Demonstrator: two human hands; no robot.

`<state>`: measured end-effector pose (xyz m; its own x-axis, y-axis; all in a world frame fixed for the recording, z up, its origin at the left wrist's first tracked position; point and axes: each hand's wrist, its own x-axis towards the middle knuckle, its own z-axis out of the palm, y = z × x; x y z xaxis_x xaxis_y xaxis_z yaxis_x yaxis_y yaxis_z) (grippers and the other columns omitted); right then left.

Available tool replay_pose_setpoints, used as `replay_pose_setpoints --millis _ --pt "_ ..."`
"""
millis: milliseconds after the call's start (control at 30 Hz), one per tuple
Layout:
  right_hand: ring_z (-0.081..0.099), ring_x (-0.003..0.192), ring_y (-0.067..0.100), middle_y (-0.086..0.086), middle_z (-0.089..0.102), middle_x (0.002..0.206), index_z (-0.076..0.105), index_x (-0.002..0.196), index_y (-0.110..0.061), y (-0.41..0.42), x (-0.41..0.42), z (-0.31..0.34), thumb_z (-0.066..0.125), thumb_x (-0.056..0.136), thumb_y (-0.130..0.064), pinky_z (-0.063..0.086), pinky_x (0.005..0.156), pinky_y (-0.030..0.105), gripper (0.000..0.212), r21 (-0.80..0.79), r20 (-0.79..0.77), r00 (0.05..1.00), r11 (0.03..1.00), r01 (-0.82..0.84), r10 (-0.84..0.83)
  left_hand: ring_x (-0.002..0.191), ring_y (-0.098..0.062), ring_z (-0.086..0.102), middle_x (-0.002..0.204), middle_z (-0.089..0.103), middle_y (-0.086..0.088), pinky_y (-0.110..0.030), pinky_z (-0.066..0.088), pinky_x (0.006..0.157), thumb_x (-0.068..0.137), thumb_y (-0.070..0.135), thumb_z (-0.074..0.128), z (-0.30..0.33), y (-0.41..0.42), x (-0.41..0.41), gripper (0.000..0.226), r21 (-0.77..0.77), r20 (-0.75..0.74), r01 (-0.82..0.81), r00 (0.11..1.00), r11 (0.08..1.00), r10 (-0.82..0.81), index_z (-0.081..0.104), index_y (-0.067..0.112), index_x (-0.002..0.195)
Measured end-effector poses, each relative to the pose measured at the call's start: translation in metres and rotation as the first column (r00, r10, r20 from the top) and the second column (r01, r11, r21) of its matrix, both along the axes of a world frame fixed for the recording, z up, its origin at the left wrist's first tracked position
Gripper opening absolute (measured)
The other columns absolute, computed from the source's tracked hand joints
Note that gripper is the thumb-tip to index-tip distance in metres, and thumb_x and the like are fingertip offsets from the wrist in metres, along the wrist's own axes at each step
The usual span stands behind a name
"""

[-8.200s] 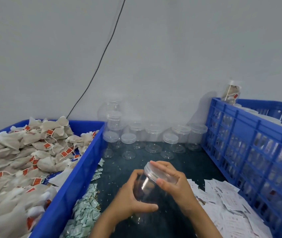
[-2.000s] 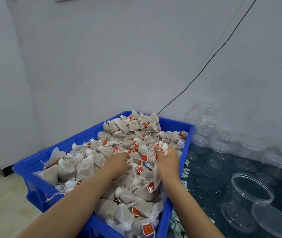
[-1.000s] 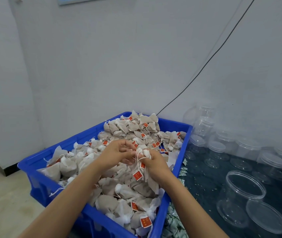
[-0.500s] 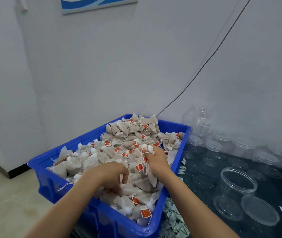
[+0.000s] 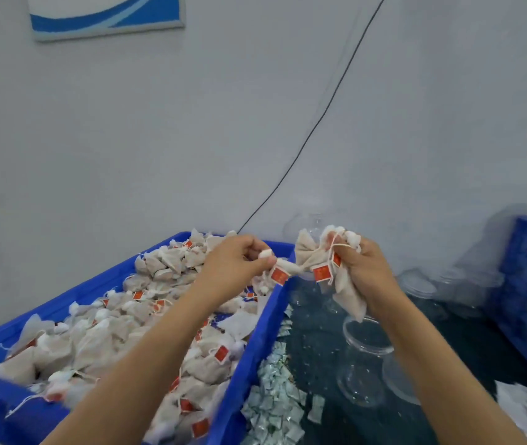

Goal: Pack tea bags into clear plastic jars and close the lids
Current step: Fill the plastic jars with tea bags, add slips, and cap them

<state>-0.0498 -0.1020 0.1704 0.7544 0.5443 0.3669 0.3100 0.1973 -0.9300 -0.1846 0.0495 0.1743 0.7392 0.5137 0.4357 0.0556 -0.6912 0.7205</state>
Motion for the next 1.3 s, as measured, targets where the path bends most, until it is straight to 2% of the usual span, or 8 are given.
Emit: replay_pose_setpoints --millis 133,400,633,767,867,967,1100,1300 --pt "0.060 0.044 0.007 0.000 0.066 0.054 0.063 0.075 -0.009 -0.061 0.043 0.002 0.057 0.095 -0.022 0.046 0.040 0.016 0.025 -0.024 -0.014 0.992 0.992 0.127 -0.127 0.090 -0.020 0.067 0.095 0.071 -0.005 -0.037 0.054 0.084 0.087 0.022 0.069 -0.004 -0.044 0.067 0.018 -0.024 -0.041 0.072 0.996 0.997 -0.073 0.068 0.010 0.099" --pt "0.066 0.054 0.011 0.002 0.071 0.064 0.067 0.083 -0.009 -0.116 0.093 -0.037 0.056 0.095 -0.029 0.050 0.047 0.021 0.025 -0.165 -0.104 0.974 0.969 0.183 -0.202 0.090 -0.014 0.061 0.087 0.061 0.010 -0.030 0.046 0.076 0.082 0.033 0.070 -0.052 -0.084 0.140 0.013 0.140 -0.362 0.134 0.929 0.981 -0.075 0.064 0.025 0.090" --pt "0.069 0.064 0.012 0.006 0.074 0.077 0.065 0.094 -0.009 -0.116 0.110 -0.054 0.056 0.096 -0.019 0.052 0.053 0.023 0.015 -0.085 -0.346 0.937 0.996 0.028 -0.056 0.083 -0.010 0.066 0.084 0.073 0.010 -0.029 0.052 0.074 0.081 0.046 0.071 -0.066 -0.083 0.150 0.018 0.220 -0.481 0.146 0.877 0.964 -0.023 0.068 0.029 0.076" --pt "0.068 0.066 0.015 0.010 0.072 0.081 0.067 0.089 -0.009 -0.105 0.112 -0.060 0.057 0.095 -0.019 0.054 0.059 0.027 0.016 0.001 -0.462 0.887 1.000 -0.020 0.018 0.082 -0.011 0.066 0.085 0.073 0.008 -0.027 0.049 0.067 0.084 0.053 0.066 -0.066 -0.082 0.150 0.030 0.250 -0.584 0.203 0.811 0.947 -0.019 0.074 0.025 0.086" --pt "0.069 0.068 0.018 0.013 0.073 0.082 0.066 0.093 -0.004 -0.098 0.110 -0.063 0.055 0.096 -0.015 0.055 0.059 0.027 0.016 -0.030 -0.458 0.888 0.998 -0.062 0.041 0.081 -0.009 0.063 0.087 0.070 0.010 -0.028 0.048 0.068 0.095 0.042 0.054 -0.067 -0.081 0.144 0.022 0.395 -0.366 0.073 0.927 0.916 0.084 0.070 0.028 0.092" --pt "0.065 0.067 0.019 0.013 0.069 0.079 0.065 0.092 -0.003 -0.092 0.108 -0.065 0.056 0.095 -0.014 0.053 0.065 0.031 0.015 -0.059 -0.431 0.898 0.991 -0.123 0.086 0.088 0.003 0.061 0.090 0.067 0.022 -0.024 0.050 0.081 0.098 0.031 0.050 -0.069 -0.076 0.137 0.016 0.125 0.068 0.094 0.992 0.988 -0.103 0.064 0.038 0.103" --pt "0.066 0.072 0.026 0.020 0.069 0.083 0.070 0.083 -0.005 -0.088 0.102 -0.064 0.057 0.095 -0.016 0.053 0.072 0.038 0.021 -0.051 -0.400 0.905 0.982 -0.180 0.145 0.106 0.005 0.058 0.109 0.064 0.027 -0.031 0.050 0.096 0.091 0.034 0.063 -0.078 -0.081 0.137 0.026 0.026 -0.106 0.453 0.888 0.891 -0.448 0.059 0.044 0.115" --pt "0.065 0.059 0.021 0.017 0.068 0.074 0.070 0.075 -0.008 -0.091 0.096 -0.067 0.062 0.088 -0.025 0.053 0.053 0.028 0.023 -0.049 -0.352 0.920 0.977 -0.205 0.175 0.093 0.002 0.063 0.098 0.068 0.020 -0.029 0.055 0.087 0.082 0.023 0.074 -0.084 -0.077 0.142 0.024 -0.082 -0.089 0.453 0.884 0.888 -0.459 0.068 0.033 0.104"
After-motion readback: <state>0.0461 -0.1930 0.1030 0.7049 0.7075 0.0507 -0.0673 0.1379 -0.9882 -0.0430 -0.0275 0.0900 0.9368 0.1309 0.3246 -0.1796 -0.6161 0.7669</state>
